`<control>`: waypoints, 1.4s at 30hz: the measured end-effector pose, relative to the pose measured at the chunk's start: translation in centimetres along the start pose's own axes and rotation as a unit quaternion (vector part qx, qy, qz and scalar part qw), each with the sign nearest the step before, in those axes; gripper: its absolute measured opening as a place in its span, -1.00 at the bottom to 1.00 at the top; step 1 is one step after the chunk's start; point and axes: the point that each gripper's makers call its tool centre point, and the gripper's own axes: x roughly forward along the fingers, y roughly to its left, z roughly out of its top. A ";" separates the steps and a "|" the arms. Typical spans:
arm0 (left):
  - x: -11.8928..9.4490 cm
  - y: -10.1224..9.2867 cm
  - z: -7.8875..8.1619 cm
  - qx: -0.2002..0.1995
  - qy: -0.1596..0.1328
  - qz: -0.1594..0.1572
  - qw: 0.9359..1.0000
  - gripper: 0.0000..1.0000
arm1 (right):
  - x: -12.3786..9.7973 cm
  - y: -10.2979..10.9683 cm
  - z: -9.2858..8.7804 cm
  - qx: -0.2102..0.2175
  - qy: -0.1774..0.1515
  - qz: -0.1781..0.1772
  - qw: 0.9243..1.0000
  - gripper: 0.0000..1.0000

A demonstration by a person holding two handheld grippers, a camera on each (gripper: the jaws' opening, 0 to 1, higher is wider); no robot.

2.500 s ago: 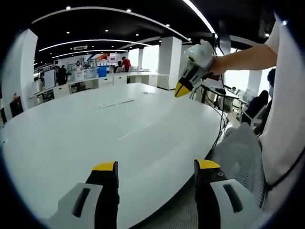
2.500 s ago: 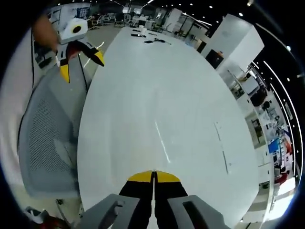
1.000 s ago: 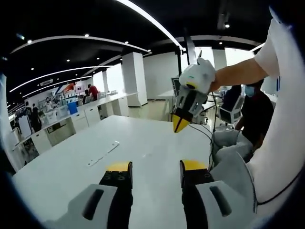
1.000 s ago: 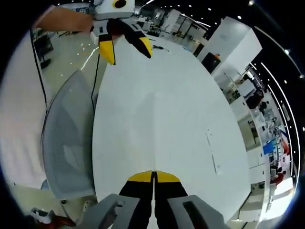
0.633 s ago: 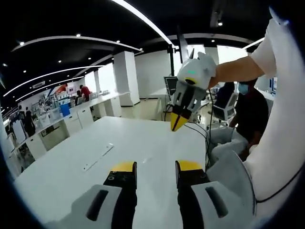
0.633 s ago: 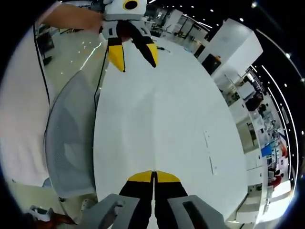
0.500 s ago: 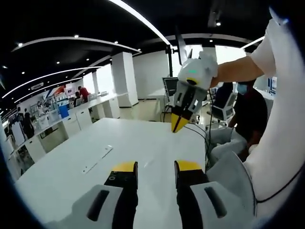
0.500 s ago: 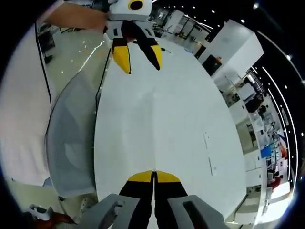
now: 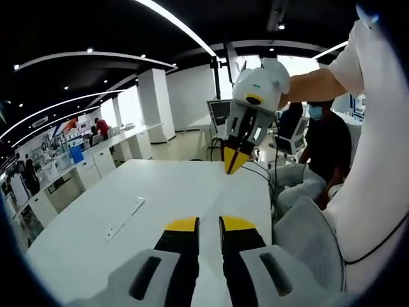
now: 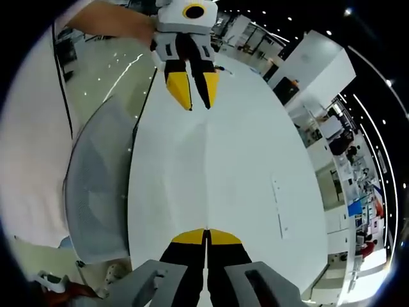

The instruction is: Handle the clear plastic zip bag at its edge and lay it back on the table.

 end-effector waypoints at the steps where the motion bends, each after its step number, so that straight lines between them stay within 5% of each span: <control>1: 0.0 -0.1 0.0 -0.001 0.000 -0.002 1.000 -0.87 | 0.0 0.0 0.0 0.000 0.000 0.000 1.000 -1.00; 5: -0.1 0.8 0.0 0.006 -0.001 0.015 1.000 -0.79 | -0.1 0.0 0.0 -0.003 0.000 0.000 1.000 -1.00; 13: 0.4 1.1 -1.3 0.006 0.025 0.002 1.000 -0.80 | -0.3 0.2 0.5 -0.012 -0.004 -0.002 1.000 -1.00; 42: 0.6 0.4 -2.3 0.021 0.049 -0.028 0.998 -1.00 | -0.1 -0.2 1.1 -0.024 -0.005 0.002 1.000 -1.00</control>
